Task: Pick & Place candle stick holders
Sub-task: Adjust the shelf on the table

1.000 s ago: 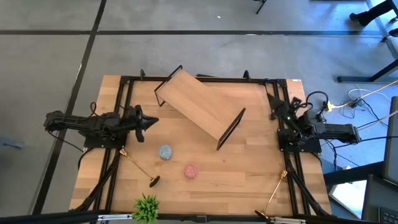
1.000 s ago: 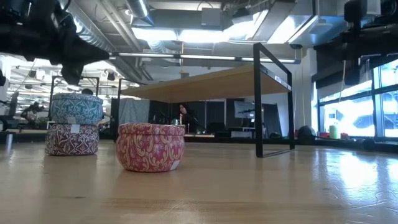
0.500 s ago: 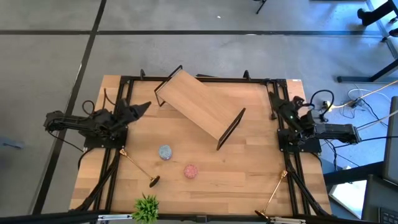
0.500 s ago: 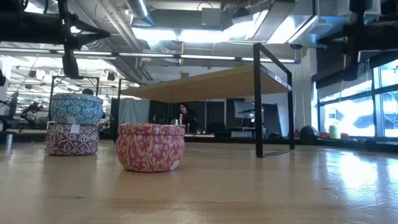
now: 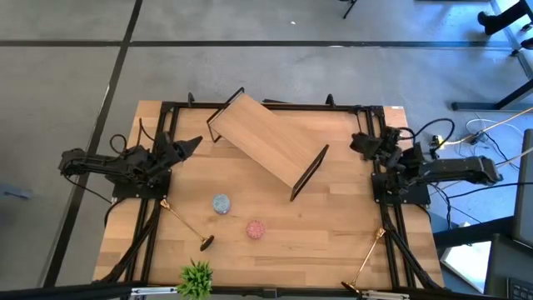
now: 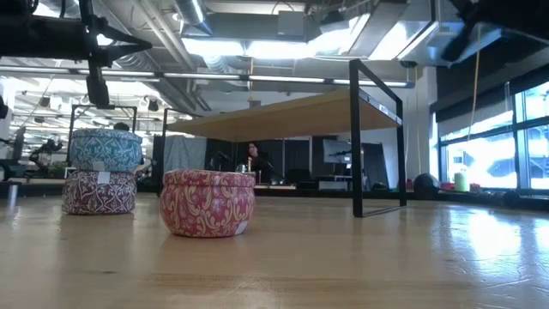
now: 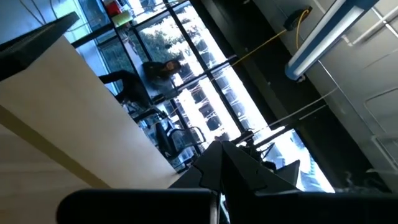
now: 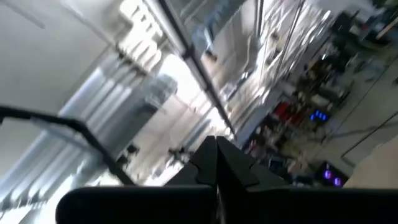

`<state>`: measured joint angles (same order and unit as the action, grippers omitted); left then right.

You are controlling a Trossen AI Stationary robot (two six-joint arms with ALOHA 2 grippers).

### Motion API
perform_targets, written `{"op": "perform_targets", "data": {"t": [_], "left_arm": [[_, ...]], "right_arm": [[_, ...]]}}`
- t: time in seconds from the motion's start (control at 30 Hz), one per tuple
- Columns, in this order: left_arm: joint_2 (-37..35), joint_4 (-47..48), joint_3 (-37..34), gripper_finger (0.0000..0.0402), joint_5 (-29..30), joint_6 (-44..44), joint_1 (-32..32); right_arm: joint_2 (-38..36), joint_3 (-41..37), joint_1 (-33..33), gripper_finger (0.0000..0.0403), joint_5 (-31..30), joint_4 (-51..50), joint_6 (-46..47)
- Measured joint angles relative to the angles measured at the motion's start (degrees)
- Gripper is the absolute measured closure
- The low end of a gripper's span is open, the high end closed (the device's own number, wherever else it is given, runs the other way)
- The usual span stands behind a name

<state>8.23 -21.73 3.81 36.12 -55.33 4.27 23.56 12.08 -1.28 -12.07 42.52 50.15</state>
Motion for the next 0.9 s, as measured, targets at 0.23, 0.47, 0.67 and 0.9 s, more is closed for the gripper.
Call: {"op": "perform_targets", "data": {"t": [0.23,0.47,0.67,0.9], "left_arm": [[0.0,-1.29,0.07,0.04,-0.77,0.11,0.0],[0.0,-1.26,0.07,0.04,-0.23,2.51,0.0],[0.0,-1.13,0.07,0.04,0.15,3.04,0.0],[0.0,-0.28,0.07,0.04,-1.18,3.61,0.0]], "right_arm": [[18.94,14.05,-0.08,0.0401,12.04,-7.15,2.57],[34.17,29.89,-2.18,0.0382,17.69,-34.57,8.27],[44.67,40.44,-4.82,0.0381,29.58,-40.07,9.22],[51.58,56.2,-9.93,0.039,27.11,-57.99,3.9]]}}
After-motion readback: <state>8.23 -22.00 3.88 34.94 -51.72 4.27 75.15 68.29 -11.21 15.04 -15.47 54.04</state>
